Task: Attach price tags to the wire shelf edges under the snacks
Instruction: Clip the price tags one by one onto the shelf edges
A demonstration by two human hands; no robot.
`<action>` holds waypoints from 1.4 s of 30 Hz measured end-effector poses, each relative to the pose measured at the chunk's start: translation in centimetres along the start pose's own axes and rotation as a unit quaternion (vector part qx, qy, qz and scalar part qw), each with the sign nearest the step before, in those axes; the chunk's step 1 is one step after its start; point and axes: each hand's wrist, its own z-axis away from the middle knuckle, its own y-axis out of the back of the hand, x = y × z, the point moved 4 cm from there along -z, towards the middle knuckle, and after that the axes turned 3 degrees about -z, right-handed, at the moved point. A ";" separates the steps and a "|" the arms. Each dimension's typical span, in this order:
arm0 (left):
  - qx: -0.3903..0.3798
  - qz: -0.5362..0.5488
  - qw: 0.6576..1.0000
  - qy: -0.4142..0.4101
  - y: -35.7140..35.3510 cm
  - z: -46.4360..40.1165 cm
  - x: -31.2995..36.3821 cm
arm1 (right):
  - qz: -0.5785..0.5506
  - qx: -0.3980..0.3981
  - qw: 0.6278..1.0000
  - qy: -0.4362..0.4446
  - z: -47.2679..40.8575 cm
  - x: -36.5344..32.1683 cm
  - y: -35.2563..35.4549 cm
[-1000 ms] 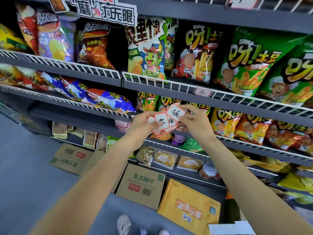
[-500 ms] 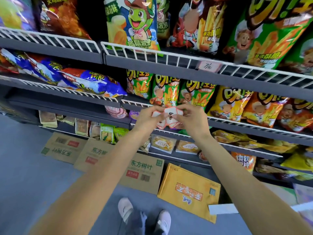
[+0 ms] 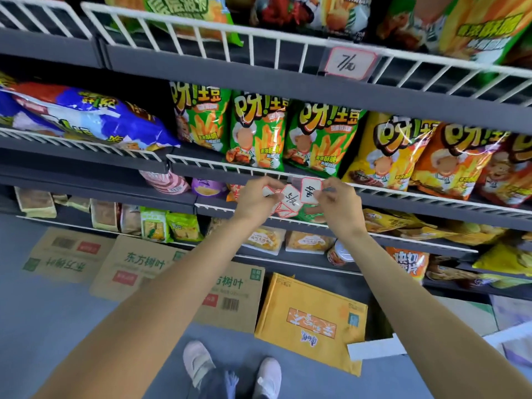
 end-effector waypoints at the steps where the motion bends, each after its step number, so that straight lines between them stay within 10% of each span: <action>1: -0.004 -0.029 1.000 -0.008 -0.4 -0.4 -0.4 | 0.029 0.020 0.999 0.016 -0.4 0.4 0.3; 15: -0.070 -0.077 0.994 -0.031 -2.9 -2.3 -1.1 | 0.255 0.113 0.922 0.267 -3.3 -0.5 0.8; 42: -0.115 -0.235 0.962 -0.075 -1.8 -1.6 -1.8 | 0.422 0.128 0.833 0.333 -4.5 -0.6 -2.1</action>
